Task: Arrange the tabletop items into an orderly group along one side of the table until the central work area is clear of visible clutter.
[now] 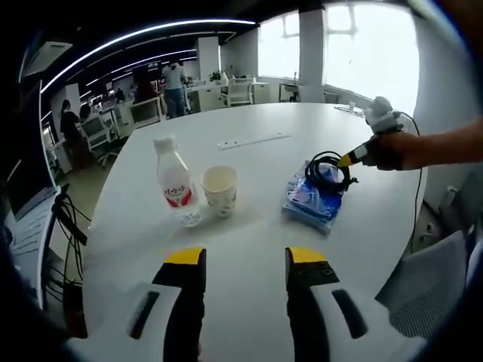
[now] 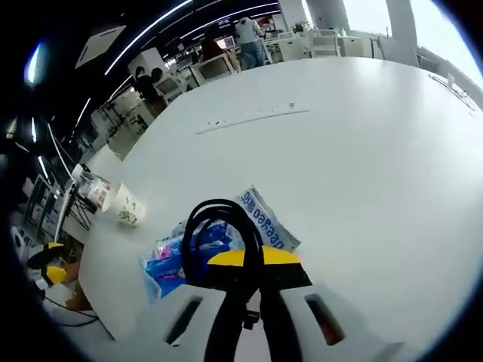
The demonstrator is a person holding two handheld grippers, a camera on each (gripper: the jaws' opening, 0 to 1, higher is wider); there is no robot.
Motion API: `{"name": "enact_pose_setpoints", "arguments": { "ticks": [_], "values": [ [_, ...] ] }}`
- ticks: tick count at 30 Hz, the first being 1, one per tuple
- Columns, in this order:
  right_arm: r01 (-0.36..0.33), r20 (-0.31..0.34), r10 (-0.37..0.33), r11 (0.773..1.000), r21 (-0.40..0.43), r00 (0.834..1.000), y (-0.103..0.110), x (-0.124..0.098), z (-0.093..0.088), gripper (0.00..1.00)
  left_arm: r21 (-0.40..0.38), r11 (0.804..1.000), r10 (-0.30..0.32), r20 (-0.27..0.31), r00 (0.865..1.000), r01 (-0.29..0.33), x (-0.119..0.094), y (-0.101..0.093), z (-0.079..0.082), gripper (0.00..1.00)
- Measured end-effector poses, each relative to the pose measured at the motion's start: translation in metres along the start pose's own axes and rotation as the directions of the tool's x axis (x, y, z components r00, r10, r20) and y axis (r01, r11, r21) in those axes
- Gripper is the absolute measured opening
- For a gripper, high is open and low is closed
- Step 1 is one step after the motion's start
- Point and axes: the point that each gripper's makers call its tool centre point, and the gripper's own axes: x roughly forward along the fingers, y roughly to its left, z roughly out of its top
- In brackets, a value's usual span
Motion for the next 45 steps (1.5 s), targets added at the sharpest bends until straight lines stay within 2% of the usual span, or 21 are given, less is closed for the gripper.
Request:
{"name": "enact_pose_setpoints", "arguments": {
  "ticks": [6,13,23,35,45],
  "values": [
    [-0.027,0.037,0.027,1.000,-0.015,0.999,-0.001,-0.001,0.008,0.01,-0.004,1.000,-0.008,0.005,1.000,0.008,0.000,-0.001,0.000,0.41],
    [-0.027,0.072,0.027,1.000,-0.010,0.997,-0.004,-0.009,0.010,0.01,-0.013,1.000,-0.008,0.010,1.000,0.008,0.000,0.000,-0.001,0.41],
    [-0.027,0.133,0.024,0.999,0.017,0.991,-0.013,-0.033,0.013,0.01,-0.010,1.000,-0.013,0.016,1.000,0.013,-0.001,-0.004,0.000,0.41],
    [0.006,0.138,-0.019,0.996,0.089,0.990,-0.043,-0.054,-0.009,0.01,-0.006,1.000,-0.021,0.021,1.000,0.021,0.000,-0.008,0.003,0.41],
    [0.030,0.127,-0.046,0.992,0.125,0.991,-0.059,-0.065,-0.023,0.01,0.000,1.000,-0.028,0.024,0.999,0.028,0.002,-0.012,0.008,0.41]
  ]
}}
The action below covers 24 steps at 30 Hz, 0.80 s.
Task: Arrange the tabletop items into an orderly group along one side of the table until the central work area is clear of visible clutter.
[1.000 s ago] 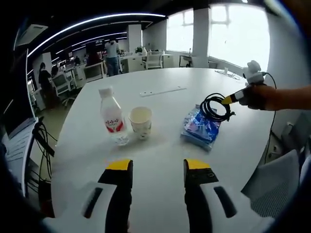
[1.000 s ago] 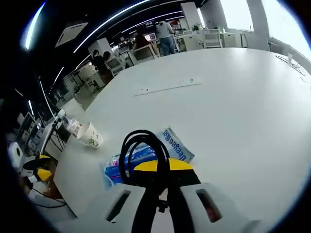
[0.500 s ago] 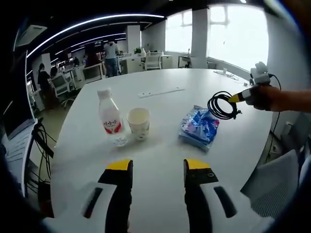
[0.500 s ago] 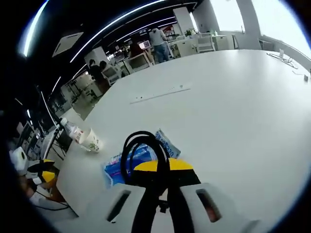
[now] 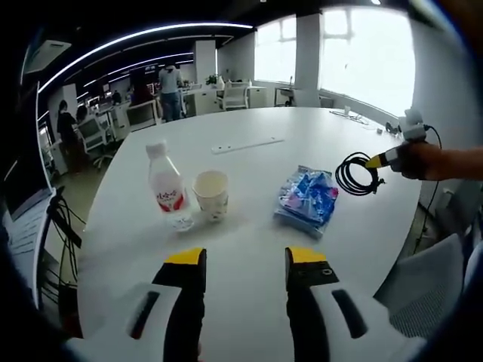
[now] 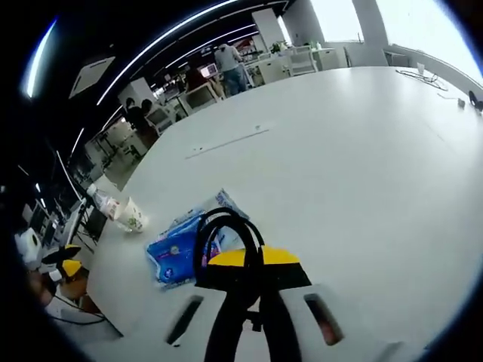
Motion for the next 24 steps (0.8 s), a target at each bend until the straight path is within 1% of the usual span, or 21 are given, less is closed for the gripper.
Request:
{"name": "enact_pose_setpoints", "arguments": {
  "ticks": [5,15,24],
  "values": [
    [0.010,-0.009,-0.009,1.000,0.008,1.000,-0.006,-0.002,-0.005,0.01,0.000,1.000,-0.002,0.001,1.000,0.002,0.001,-0.002,0.001,0.41],
    [0.030,-0.049,-0.028,0.999,0.038,0.998,-0.017,0.002,-0.021,0.01,-0.004,1.000,0.002,0.004,1.000,-0.002,0.003,-0.001,0.004,0.41],
    [0.041,-0.063,-0.038,0.998,0.043,0.997,-0.020,0.003,-0.026,0.01,-0.005,1.000,0.005,0.002,1.000,-0.005,0.003,0.000,0.004,0.41]
  ]
}}
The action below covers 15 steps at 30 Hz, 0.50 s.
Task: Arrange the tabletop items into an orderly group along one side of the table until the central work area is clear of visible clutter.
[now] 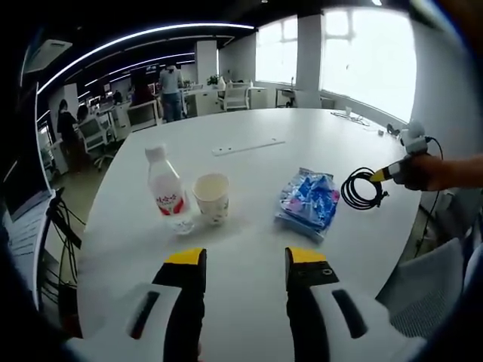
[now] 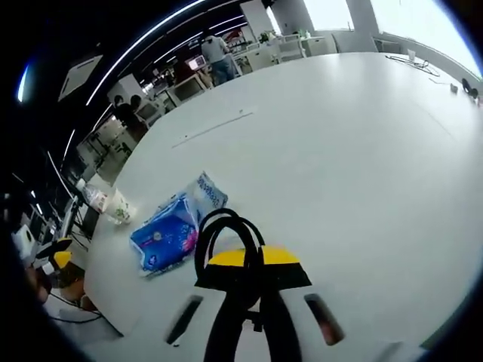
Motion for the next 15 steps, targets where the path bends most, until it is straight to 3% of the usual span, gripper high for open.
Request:
{"name": "enact_pose_setpoints", "arguments": {
  "ticks": [15],
  "values": [
    [0.001,-0.046,0.000,0.999,0.037,0.999,-0.005,0.009,-0.018,0.02,0.002,1.000,0.002,-0.009,1.000,-0.002,-0.001,0.001,-0.003,0.41]
  ]
}}
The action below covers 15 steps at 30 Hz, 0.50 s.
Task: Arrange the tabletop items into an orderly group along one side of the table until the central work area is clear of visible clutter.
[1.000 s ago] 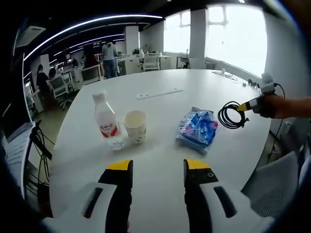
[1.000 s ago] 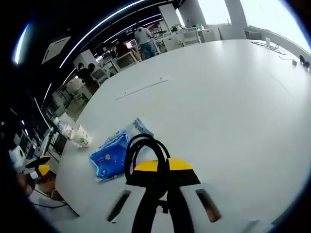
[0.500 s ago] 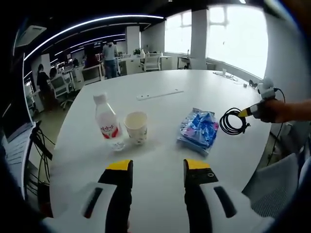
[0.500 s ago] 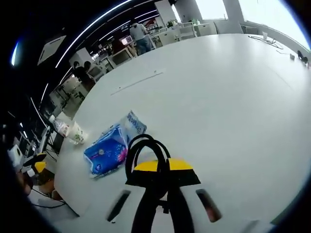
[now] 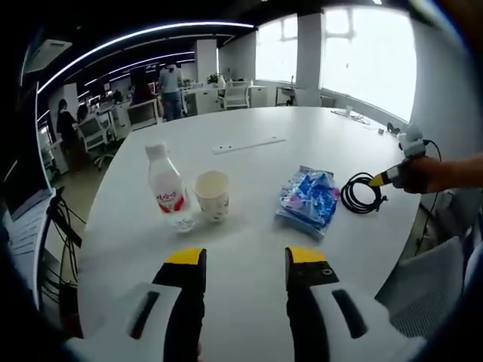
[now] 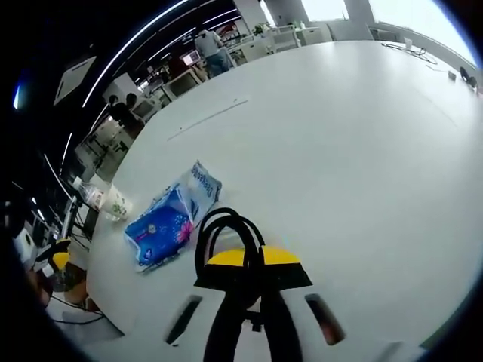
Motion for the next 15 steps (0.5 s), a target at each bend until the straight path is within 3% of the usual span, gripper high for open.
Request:
{"name": "enact_pose_setpoints", "arguments": {
  "ticks": [15],
  "values": [
    [-0.014,-0.059,0.013,1.000,-0.015,0.998,0.005,0.013,-0.021,0.03,0.016,1.000,0.004,-0.005,1.000,-0.004,0.000,0.004,0.003,0.41]
  ]
}}
